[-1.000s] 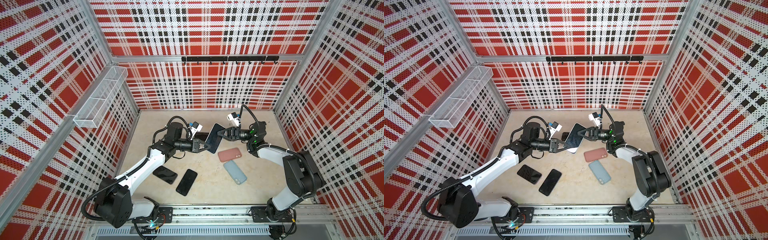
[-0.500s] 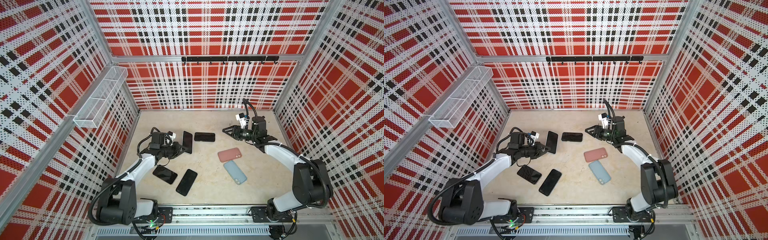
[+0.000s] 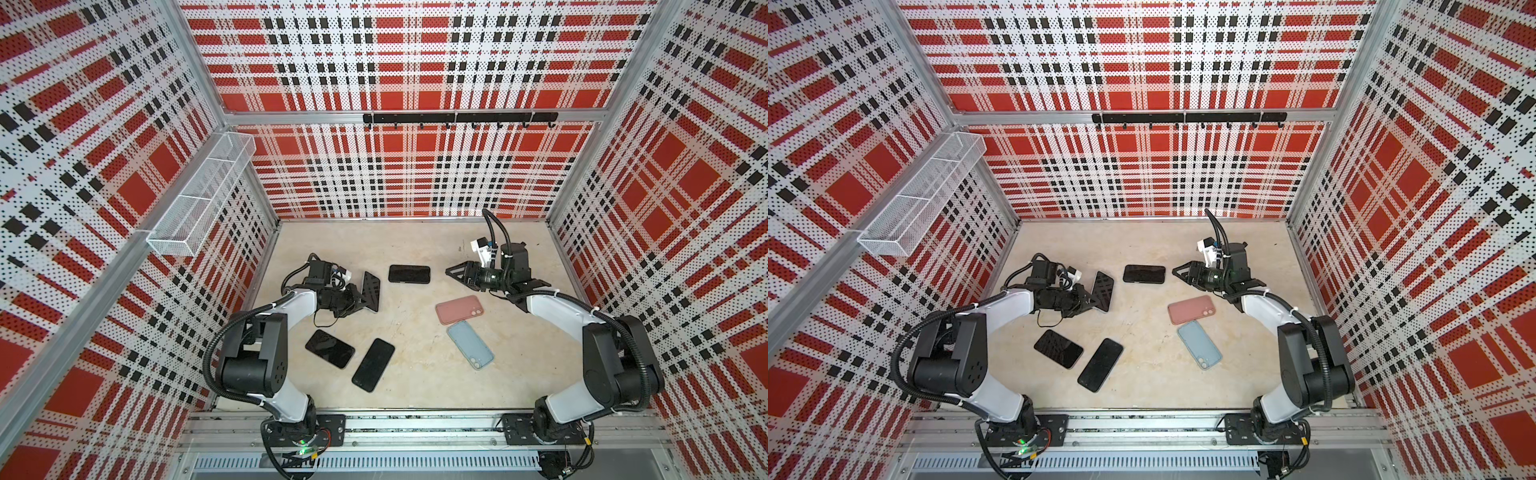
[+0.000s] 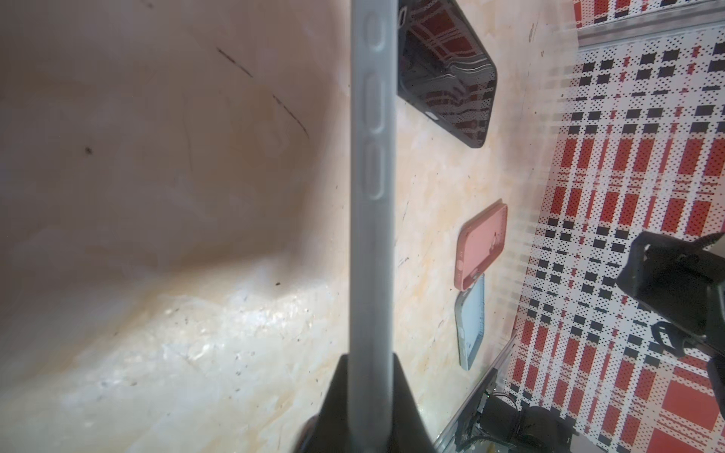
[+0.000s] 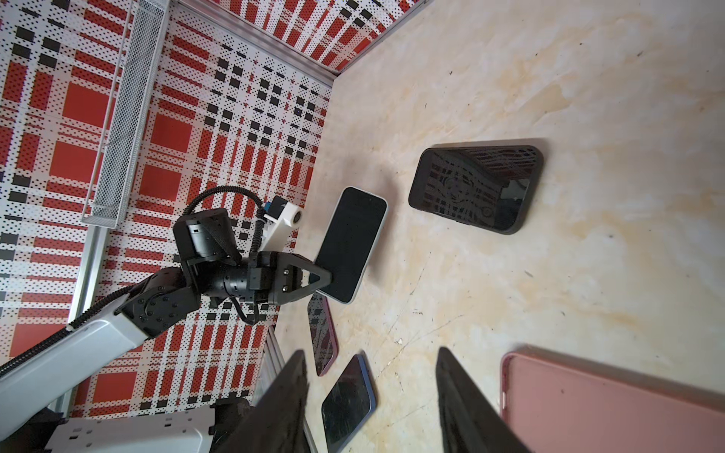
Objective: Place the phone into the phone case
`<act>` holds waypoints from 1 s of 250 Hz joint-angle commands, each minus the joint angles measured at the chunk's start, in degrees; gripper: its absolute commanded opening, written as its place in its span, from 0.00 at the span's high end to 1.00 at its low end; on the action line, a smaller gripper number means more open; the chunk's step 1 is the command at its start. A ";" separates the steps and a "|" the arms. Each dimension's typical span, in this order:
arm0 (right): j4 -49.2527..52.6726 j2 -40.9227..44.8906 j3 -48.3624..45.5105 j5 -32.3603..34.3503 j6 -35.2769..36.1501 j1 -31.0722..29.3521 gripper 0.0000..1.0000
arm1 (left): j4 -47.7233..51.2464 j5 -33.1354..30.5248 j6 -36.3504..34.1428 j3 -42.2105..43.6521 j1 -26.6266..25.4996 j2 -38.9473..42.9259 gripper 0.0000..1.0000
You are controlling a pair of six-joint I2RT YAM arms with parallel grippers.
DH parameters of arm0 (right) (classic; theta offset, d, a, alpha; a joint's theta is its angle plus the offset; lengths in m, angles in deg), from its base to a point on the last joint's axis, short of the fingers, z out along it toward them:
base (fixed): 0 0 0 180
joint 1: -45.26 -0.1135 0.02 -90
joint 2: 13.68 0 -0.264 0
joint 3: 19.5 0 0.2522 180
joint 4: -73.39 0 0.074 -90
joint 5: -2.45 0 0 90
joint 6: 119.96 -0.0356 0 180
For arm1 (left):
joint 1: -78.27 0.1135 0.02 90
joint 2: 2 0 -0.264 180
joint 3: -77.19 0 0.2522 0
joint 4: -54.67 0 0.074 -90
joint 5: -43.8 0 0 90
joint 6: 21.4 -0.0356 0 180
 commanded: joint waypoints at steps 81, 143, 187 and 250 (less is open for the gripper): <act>-2.39 0.51 -0.22 0.50 2.51 -0.20 0.47 | -5.88 -2.79 2.12 2.48 -2.43 -0.37 0.98; -2.13 1.65 -0.82 0.92 2.79 -0.21 0.46 | -3.20 -5.96 1.56 1.95 -1.21 -1.48 0.77; -1.69 2.35 -0.79 1.20 3.07 -0.21 0.46 | -0.62 -8.44 0.78 1.39 -0.61 -2.25 0.72; -1.21 4.06 -1.39 1.79 3.40 -0.21 0.46 | 1.66 -14.17 0.62 1.69 1.82 -0.53 0.69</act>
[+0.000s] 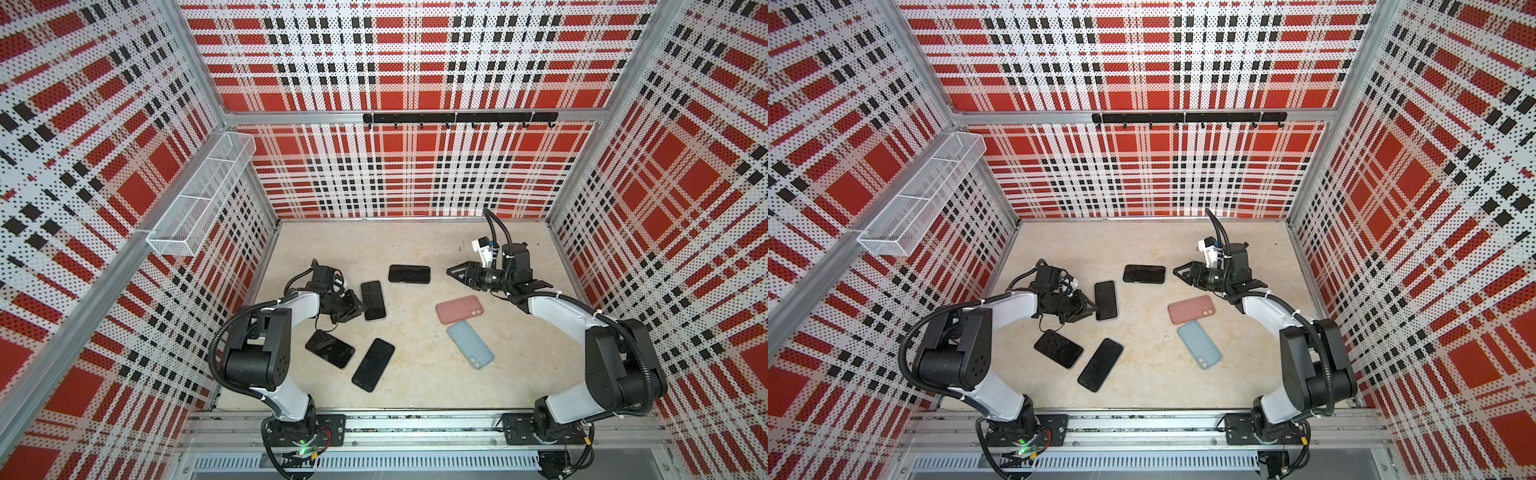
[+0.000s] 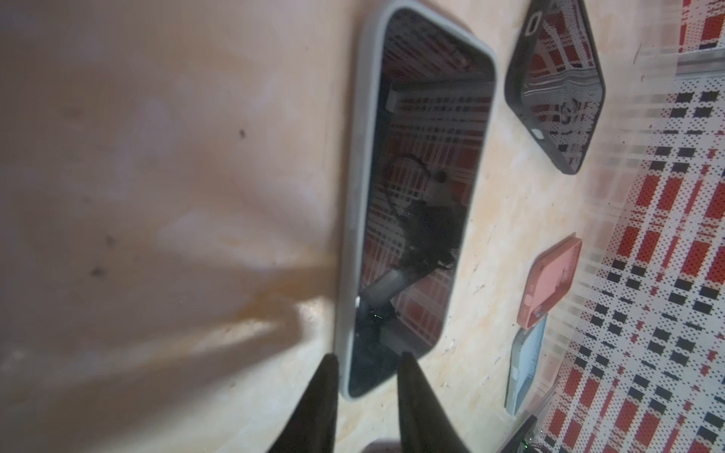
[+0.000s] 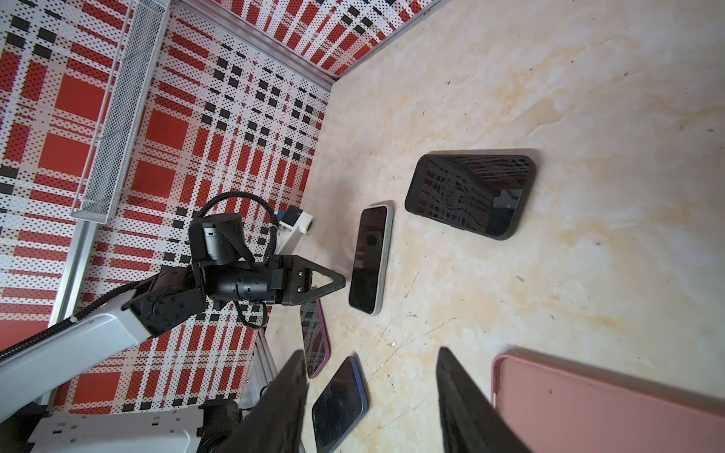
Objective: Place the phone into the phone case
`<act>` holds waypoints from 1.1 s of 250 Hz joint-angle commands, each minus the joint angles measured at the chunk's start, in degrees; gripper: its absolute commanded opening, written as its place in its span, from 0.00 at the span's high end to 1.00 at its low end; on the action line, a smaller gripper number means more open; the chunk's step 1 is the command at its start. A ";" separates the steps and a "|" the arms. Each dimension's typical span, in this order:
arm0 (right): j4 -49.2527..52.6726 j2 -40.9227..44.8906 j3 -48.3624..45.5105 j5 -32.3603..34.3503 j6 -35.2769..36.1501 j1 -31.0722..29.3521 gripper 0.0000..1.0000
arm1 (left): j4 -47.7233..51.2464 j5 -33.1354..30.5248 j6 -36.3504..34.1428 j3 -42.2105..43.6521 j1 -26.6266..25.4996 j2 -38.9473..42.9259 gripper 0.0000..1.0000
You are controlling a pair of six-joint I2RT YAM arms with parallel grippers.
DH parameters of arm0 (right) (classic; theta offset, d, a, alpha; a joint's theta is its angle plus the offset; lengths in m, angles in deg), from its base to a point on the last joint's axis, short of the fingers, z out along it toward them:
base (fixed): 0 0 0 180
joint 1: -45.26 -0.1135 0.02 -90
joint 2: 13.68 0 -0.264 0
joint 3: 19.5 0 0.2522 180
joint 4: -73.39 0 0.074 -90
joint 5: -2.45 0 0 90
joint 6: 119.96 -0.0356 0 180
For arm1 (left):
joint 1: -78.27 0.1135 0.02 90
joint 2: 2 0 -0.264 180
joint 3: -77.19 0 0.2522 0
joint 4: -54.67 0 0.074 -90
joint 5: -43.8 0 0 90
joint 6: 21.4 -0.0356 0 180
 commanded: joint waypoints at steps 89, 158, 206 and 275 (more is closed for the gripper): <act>10.08 0.44 3.71 8.52 7.73 -8.39 0.42 | -1.61 -1.98 2.93 1.58 3.47 10.37 0.36; 10.82 -11.60 12.49 19.40 3.52 -23.67 0.26 | -2.58 -8.60 6.64 3.89 6.65 34.62 0.00; 8.15 -23.07 19.99 21.91 -3.30 -29.25 0.23 | -0.04 -12.73 6.41 6.59 8.96 48.03 0.01; 9.58 -33.51 27.75 24.36 -6.89 -32.36 0.23 | 3.98 -15.73 5.31 8.80 4.88 52.33 0.01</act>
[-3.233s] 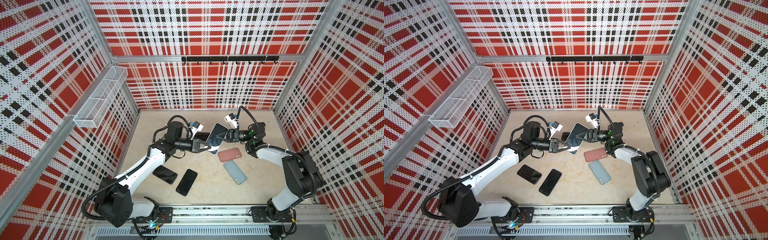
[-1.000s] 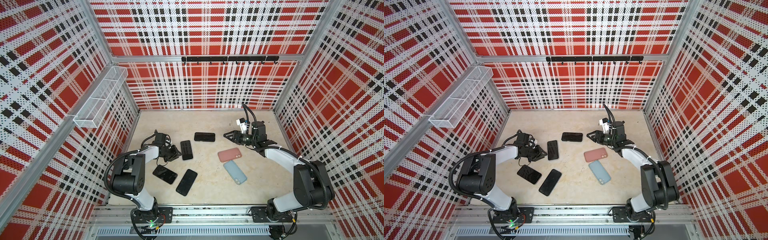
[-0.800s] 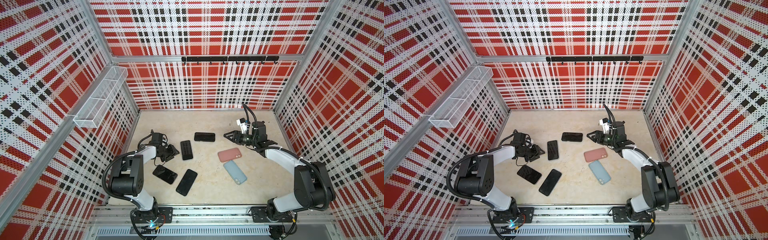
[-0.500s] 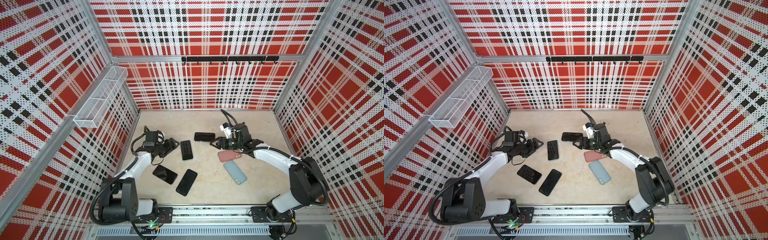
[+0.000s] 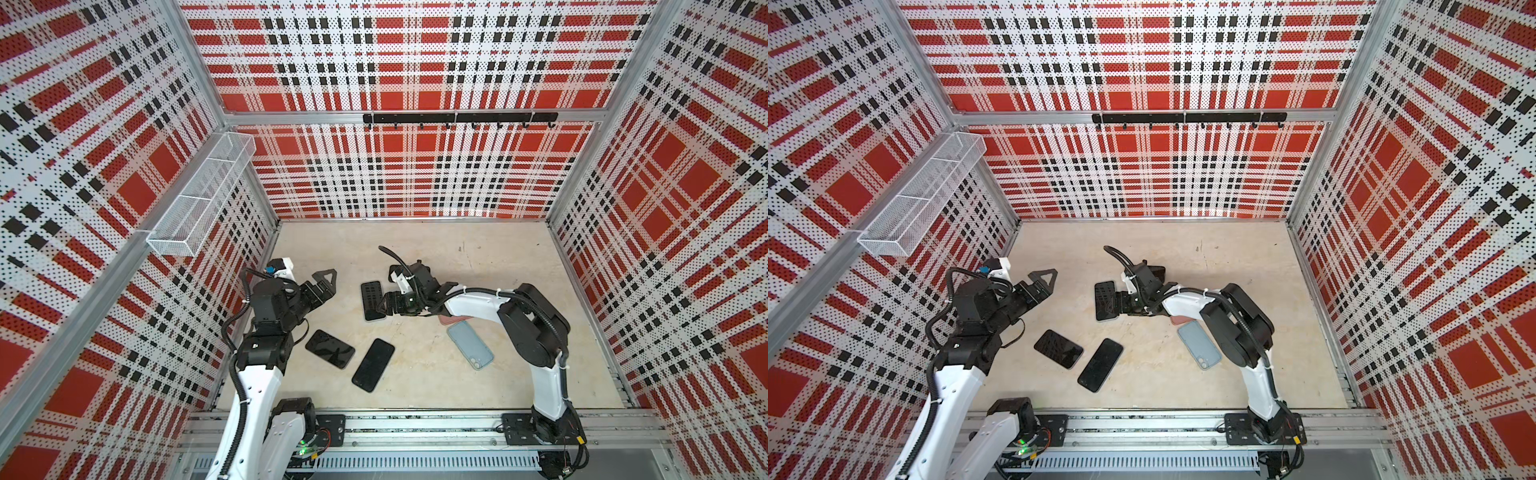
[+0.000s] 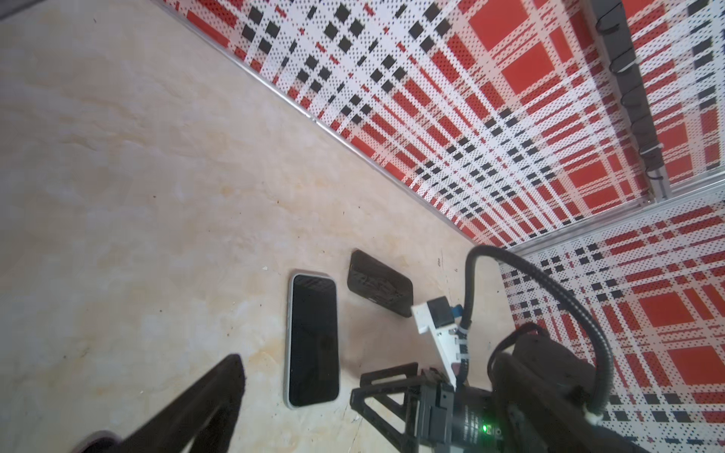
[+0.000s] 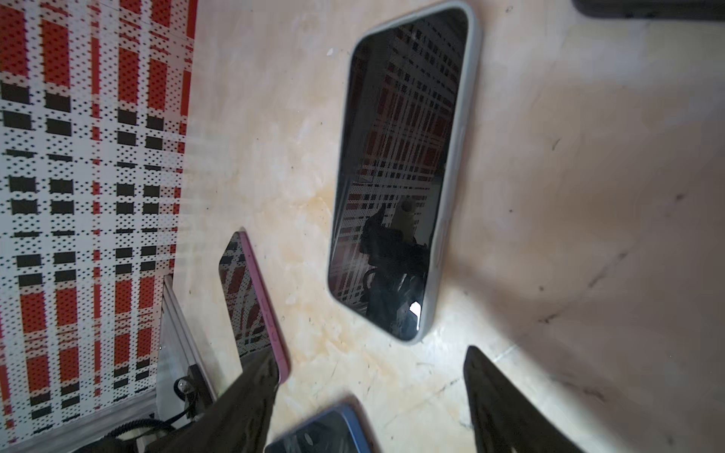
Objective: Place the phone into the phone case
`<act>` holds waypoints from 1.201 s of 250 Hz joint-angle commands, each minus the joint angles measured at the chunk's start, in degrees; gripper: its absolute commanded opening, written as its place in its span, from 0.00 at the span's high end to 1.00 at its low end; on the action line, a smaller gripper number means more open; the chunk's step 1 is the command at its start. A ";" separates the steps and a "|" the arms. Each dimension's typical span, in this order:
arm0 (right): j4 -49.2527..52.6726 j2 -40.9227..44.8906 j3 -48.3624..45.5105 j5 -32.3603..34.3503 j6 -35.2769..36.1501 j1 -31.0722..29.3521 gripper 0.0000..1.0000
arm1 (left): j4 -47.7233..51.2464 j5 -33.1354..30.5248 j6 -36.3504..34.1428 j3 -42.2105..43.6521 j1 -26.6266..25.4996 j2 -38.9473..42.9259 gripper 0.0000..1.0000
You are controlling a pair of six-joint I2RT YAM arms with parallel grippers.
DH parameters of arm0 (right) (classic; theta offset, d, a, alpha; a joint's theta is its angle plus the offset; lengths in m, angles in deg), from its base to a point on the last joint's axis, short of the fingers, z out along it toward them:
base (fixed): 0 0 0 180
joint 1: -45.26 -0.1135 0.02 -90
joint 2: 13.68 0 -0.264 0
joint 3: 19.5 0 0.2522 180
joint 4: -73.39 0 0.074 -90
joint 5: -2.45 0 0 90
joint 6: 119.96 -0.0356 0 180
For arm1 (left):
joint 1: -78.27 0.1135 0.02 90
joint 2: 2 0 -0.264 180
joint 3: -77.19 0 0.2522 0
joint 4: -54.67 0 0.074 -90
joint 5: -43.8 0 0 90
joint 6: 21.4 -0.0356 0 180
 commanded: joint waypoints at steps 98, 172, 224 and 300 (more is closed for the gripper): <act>-3.49 -7.87 7.40 -0.35 -5.50 -4.60 0.24 | 11.91 -11.95 -1.73 -1.61 -5.88 1.45 0.00; -2.00 1.65 1.35 6.69 -3.94 -3.52 0.25 | 25.69 -20.16 9.22 -1.61 -5.23 -0.59 0.00; 1.09 14.51 -5.75 11.97 2.96 0.32 0.24 | 35.47 -17.80 22.60 0.96 -3.14 -4.85 0.00; 1.91 22.40 -11.21 16.25 10.62 2.31 0.24 | 47.92 -19.98 32.76 -3.58 -3.24 -16.66 0.00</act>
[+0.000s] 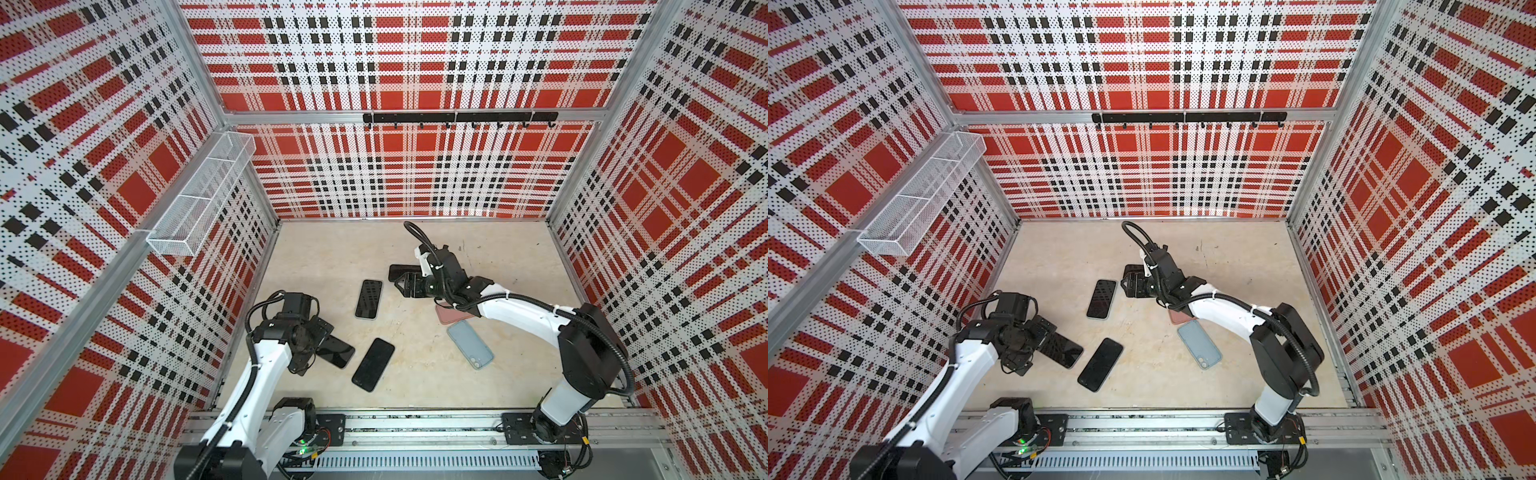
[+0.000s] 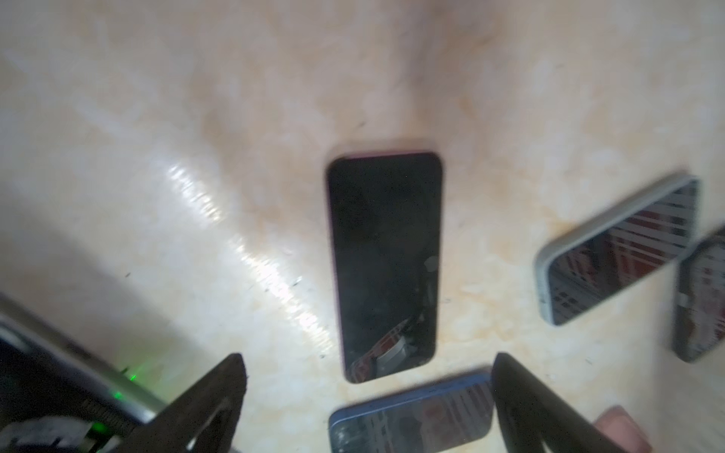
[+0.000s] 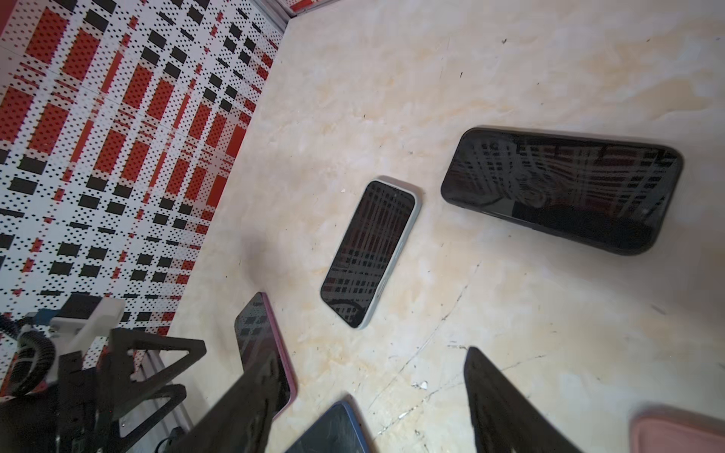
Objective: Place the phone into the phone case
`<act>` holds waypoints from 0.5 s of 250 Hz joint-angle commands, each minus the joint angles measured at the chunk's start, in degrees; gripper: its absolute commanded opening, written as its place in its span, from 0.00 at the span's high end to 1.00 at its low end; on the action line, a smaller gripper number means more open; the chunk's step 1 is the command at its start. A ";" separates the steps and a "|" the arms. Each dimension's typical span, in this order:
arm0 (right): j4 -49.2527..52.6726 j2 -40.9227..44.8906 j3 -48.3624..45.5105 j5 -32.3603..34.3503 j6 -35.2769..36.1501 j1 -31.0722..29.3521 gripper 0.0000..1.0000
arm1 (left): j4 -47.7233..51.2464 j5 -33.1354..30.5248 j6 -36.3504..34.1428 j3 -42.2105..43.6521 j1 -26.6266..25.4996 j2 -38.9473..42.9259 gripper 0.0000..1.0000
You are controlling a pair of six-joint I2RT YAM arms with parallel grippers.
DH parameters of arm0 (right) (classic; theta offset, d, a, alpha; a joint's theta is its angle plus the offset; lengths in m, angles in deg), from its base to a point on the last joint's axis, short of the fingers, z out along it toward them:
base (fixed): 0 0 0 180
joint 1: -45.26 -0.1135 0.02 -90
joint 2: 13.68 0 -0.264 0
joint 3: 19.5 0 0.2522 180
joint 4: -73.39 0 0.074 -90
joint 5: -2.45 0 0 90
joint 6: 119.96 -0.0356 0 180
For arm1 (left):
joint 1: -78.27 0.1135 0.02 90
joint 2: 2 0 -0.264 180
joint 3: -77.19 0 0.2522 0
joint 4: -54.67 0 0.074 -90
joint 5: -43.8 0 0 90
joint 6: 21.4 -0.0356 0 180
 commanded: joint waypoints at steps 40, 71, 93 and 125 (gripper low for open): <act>-2.55 0.32 -4.04 -0.34 3.62 0.87 0.24 | 6.07 0.35 9.00 -3.77 -0.15 -7.05 0.00; -4.41 -0.03 -4.98 -2.17 3.33 1.23 0.24 | 2.24 2.93 11.31 -3.18 -0.72 -10.98 0.01; -4.93 -0.22 -5.42 -2.58 3.24 1.50 0.24 | -1.59 5.41 12.72 -2.73 -1.48 -14.15 0.00; -5.32 0.00 -6.00 -3.41 3.52 1.88 0.24 | -5.53 6.16 13.33 -3.40 -2.58 -17.94 0.01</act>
